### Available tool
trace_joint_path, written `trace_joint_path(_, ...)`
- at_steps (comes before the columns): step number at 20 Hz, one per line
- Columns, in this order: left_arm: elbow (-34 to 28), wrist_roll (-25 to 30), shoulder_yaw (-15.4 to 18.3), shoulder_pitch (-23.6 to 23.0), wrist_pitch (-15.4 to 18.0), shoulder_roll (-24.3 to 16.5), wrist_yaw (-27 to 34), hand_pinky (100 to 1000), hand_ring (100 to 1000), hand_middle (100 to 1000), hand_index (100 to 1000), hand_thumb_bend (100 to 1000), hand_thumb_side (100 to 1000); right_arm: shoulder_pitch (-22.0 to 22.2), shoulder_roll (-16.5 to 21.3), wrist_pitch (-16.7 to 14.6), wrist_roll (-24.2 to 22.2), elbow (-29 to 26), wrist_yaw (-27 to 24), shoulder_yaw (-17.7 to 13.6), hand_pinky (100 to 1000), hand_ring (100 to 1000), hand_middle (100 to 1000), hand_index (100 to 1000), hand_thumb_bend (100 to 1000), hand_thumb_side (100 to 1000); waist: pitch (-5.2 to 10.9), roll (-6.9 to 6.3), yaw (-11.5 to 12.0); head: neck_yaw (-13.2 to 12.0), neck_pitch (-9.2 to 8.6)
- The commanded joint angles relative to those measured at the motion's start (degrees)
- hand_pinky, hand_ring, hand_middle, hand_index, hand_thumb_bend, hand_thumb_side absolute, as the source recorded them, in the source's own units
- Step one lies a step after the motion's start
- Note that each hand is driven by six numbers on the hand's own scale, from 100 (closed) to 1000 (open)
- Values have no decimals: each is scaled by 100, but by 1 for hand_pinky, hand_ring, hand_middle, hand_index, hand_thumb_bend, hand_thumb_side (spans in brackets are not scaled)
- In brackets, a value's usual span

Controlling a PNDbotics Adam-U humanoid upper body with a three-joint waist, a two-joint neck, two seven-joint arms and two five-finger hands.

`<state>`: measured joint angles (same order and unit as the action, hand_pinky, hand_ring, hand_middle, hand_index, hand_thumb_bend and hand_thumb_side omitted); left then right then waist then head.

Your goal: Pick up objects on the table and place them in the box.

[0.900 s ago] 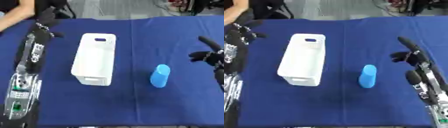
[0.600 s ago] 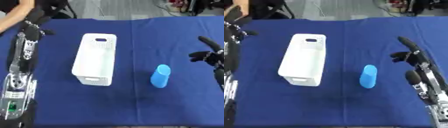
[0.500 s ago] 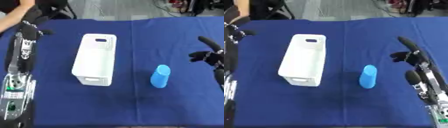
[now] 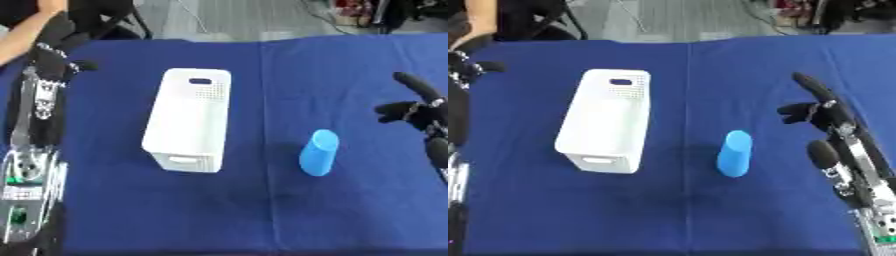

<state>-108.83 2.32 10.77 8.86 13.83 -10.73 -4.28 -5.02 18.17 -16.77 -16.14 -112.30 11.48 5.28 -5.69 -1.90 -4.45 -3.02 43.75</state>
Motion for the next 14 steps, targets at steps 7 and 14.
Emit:
trace_joint_path(7, -101, 62, -28, 43, 21, -103, -33, 654, 860, 993, 901, 1000, 910, -317, 606, -235, -362, -174, 1518, -31, 718, 761, 933, 996, 743, 793, 56, 7, 39, 44, -69)
trace_joint_path(14, -95, 113, -64, 55, 33, -95, -16, 653, 859, 993, 901, 1000, 910, -653, 848, -327, -242, 219, 1594, 185, 715, 761, 932, 993, 756, 766, 45, 15, 86, 57, -84)
